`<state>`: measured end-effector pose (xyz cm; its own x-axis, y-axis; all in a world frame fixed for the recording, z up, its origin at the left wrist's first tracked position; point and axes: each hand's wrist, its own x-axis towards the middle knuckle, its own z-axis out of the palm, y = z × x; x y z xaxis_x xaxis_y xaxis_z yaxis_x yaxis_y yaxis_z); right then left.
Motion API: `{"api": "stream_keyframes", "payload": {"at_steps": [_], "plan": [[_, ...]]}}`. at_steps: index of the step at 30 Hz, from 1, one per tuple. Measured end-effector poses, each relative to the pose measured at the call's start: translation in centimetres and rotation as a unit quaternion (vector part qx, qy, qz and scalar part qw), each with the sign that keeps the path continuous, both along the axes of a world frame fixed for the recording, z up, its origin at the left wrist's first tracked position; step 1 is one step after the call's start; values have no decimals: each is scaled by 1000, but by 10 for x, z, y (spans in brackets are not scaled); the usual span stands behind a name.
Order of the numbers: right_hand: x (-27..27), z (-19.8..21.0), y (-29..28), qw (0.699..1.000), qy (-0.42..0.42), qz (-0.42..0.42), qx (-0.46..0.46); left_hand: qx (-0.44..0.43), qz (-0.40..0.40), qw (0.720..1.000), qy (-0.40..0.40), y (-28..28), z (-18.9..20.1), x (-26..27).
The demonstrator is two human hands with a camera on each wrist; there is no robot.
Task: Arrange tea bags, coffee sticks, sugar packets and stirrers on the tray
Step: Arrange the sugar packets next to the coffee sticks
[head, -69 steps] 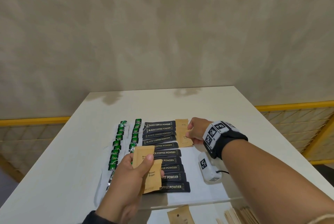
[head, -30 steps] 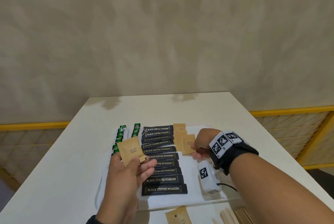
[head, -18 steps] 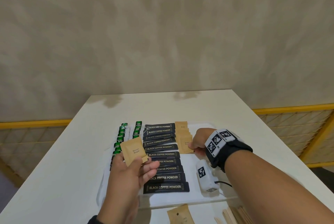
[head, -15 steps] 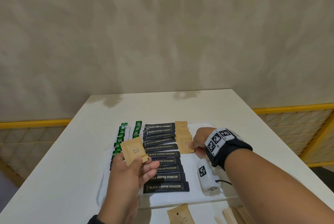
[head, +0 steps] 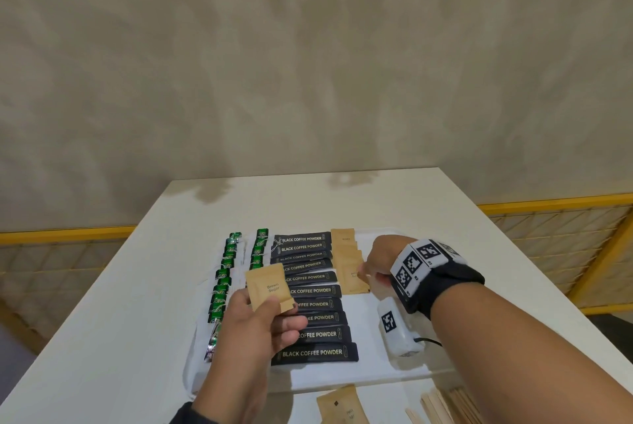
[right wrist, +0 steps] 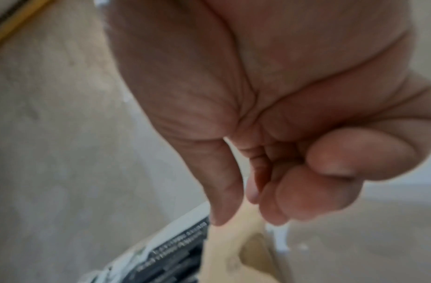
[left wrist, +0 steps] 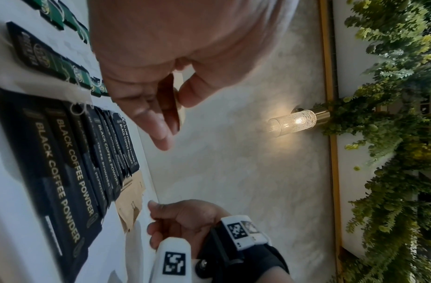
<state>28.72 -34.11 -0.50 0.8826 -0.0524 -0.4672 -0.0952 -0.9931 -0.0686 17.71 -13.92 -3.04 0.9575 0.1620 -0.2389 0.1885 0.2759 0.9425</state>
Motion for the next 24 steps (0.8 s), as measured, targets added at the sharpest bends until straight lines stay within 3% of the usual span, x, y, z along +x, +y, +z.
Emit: {"api": "stream_keyframes", "payload": {"at_steps": [3,5,7,9,12,16,18,21,24], "plan": [[-5,10,1,985,7,-23,171,15,-22,1000,-1,-3,-3,2],[-14,18,7,937,68,-40,341,14,-35,999,-8,-5,-2,1],[-25,23,14,884,118,-31,452,23,-44,999,-12,-8,-1,0],[-34,26,19,862,134,3,488,37,-55,998,-14,-11,3,-3],[-43,22,22,854,117,14,507,64,-70,995,-13,-15,8,-8],[-47,15,16,858,132,-20,496,84,-111,990,18,-16,11,-15],[-44,15,7,893,117,-46,433,92,-130,987,30,-12,12,-20],[-37,11,-10,975,50,-25,217,139,-138,980,18,2,13,-30],[-35,3,-15,990,29,-27,136,206,-167,964,18,14,17,-38]]}}
